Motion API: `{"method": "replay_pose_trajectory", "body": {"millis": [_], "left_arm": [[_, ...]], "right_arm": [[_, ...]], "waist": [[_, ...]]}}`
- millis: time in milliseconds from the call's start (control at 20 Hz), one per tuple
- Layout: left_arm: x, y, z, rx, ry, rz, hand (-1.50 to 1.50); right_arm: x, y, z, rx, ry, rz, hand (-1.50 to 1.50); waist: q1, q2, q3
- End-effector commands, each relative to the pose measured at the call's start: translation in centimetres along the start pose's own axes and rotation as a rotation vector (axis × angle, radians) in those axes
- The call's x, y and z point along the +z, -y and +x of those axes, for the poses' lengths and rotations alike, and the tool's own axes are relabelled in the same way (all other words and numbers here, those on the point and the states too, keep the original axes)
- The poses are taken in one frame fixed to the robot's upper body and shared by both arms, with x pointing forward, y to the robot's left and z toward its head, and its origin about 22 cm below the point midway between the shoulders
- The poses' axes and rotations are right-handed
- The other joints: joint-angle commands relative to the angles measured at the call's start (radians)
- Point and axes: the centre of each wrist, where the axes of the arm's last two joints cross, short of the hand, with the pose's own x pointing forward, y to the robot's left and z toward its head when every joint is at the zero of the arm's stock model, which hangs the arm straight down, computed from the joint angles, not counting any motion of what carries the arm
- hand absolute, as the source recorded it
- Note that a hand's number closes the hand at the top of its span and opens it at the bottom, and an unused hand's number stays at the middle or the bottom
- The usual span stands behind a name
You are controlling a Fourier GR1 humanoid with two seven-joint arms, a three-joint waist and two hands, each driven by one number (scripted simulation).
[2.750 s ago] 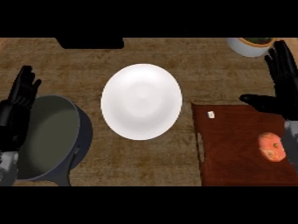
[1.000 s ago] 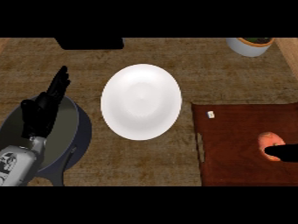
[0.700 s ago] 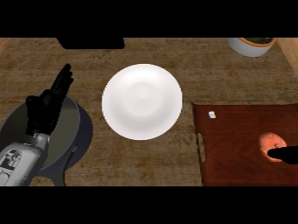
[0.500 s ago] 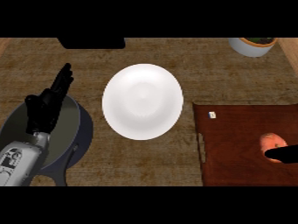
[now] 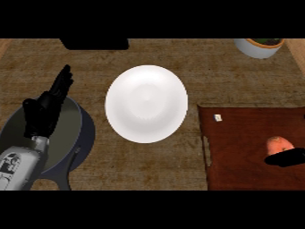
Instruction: Pick the squash from the tray and place it in the plate
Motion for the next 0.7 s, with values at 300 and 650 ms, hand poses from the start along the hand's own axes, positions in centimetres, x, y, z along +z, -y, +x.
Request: {"method": "replay_pose_trajectory", "body": {"millis": [300, 650], "left_arm": [[0.2, -0.6, -0.5, -0.011, -0.029, 0.011, 0.0], [0.5, -0.1, -0.6, -0.007, -0.008, -0.005, 0.0]], "right_arm": [[-0.7, -2.1, -2.2, 0.037, -0.058, 0.05, -1.5], [-3.2, -4.2, -2.8, 0.052, -0.038, 0.041, 1.5]], "waist": [[-0.005, 0.0, -0.001], [-0.002, 0.001, -0.001]]}}
